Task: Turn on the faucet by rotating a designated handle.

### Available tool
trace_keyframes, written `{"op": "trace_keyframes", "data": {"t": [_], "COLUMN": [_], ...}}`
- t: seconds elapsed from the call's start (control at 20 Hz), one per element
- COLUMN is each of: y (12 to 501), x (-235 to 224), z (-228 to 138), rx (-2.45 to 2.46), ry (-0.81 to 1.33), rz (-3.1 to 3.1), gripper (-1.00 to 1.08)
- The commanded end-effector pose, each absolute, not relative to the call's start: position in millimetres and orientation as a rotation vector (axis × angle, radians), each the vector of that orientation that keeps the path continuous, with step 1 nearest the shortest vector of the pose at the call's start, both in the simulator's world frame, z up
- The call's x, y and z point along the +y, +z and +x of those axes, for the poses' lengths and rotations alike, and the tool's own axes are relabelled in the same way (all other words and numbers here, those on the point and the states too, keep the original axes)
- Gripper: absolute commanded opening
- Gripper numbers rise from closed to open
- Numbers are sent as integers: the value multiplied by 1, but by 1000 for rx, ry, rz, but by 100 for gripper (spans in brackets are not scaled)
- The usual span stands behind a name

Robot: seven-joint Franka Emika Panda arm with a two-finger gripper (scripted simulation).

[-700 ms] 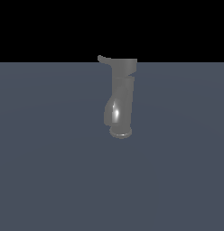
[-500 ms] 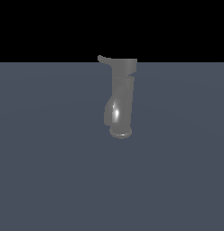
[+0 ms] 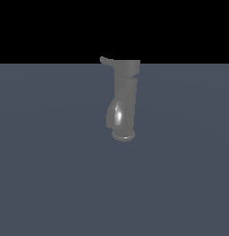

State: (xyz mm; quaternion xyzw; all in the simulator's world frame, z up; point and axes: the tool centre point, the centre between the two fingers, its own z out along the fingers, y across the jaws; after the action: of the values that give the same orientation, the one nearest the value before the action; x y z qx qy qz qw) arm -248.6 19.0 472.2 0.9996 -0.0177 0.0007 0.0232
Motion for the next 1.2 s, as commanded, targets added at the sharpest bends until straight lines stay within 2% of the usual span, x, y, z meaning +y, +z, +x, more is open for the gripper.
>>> {"op": "trace_keyframes", "data": {"t": [0.0,1.15], "y": [468,413], "x": [25,86], "z": [-244,-155], "rx": [-108,-881], "ry": [1,-3], "rz": [3094,2986], "gripper": [-100,-100]}}
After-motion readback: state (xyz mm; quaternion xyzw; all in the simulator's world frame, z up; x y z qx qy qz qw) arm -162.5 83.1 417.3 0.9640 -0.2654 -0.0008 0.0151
